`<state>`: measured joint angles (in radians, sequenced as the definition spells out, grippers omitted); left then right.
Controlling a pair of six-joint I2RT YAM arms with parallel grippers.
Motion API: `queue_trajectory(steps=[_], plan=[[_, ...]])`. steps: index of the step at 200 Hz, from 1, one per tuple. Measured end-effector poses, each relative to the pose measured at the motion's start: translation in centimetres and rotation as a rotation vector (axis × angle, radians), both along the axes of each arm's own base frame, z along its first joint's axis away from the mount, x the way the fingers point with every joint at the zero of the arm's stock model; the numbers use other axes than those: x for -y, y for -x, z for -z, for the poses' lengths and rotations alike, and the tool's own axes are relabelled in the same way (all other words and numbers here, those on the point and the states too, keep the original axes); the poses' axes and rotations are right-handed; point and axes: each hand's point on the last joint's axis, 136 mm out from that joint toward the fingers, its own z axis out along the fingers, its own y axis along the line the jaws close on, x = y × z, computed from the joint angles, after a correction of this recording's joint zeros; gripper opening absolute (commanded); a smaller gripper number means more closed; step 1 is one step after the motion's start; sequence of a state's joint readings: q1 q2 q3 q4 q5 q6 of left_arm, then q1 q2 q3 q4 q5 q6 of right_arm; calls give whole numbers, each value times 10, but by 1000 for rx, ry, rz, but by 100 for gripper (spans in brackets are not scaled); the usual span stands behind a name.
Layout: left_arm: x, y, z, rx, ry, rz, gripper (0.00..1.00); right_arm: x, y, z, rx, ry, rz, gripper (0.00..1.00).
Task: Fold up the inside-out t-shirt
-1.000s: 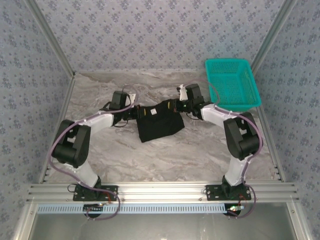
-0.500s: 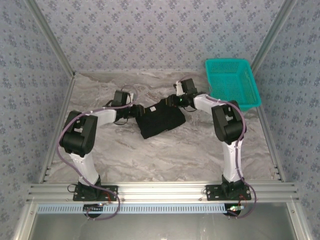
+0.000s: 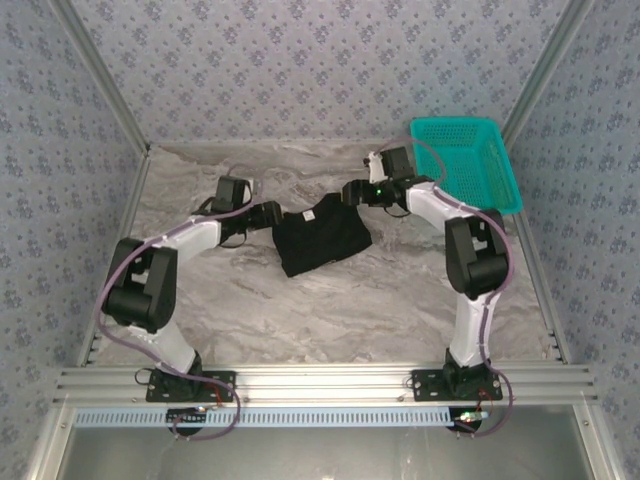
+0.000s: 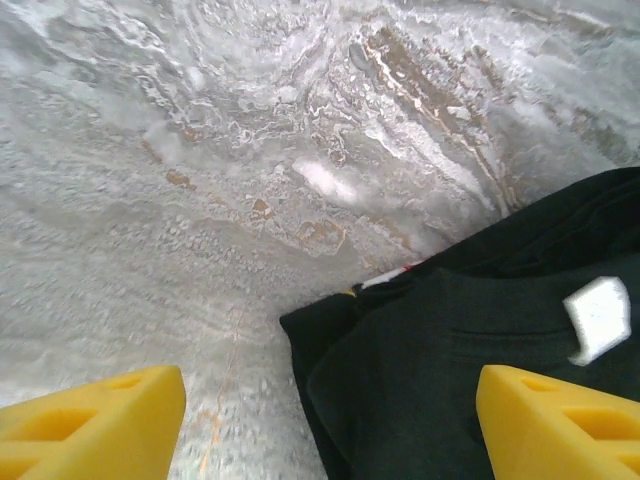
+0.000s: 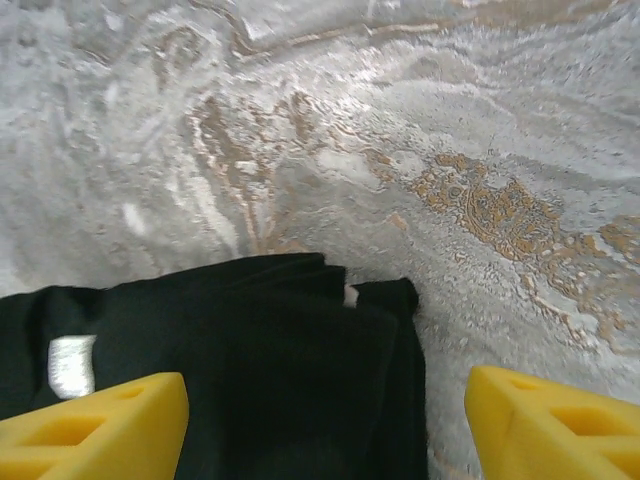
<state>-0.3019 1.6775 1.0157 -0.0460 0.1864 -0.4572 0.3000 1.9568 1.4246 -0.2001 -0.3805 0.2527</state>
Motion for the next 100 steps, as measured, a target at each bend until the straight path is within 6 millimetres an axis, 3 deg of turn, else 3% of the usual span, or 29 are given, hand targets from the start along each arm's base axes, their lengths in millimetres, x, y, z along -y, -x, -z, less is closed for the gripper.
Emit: queue_trajectory(steps=[23,45,73,100], plan=[[7,17,-17,19,47,19,75,-7,14,-26,60,-16,-24,81],[35,34,-24,19,82,96,74,-26,26,-28,75,-22,-69,76],[66,47,-14,-11,110,188,73,-50,36,-7,33,-38,-133,69],[70,33,16,-62,86,186,73,-58,32,30,-41,-39,-149,64]])
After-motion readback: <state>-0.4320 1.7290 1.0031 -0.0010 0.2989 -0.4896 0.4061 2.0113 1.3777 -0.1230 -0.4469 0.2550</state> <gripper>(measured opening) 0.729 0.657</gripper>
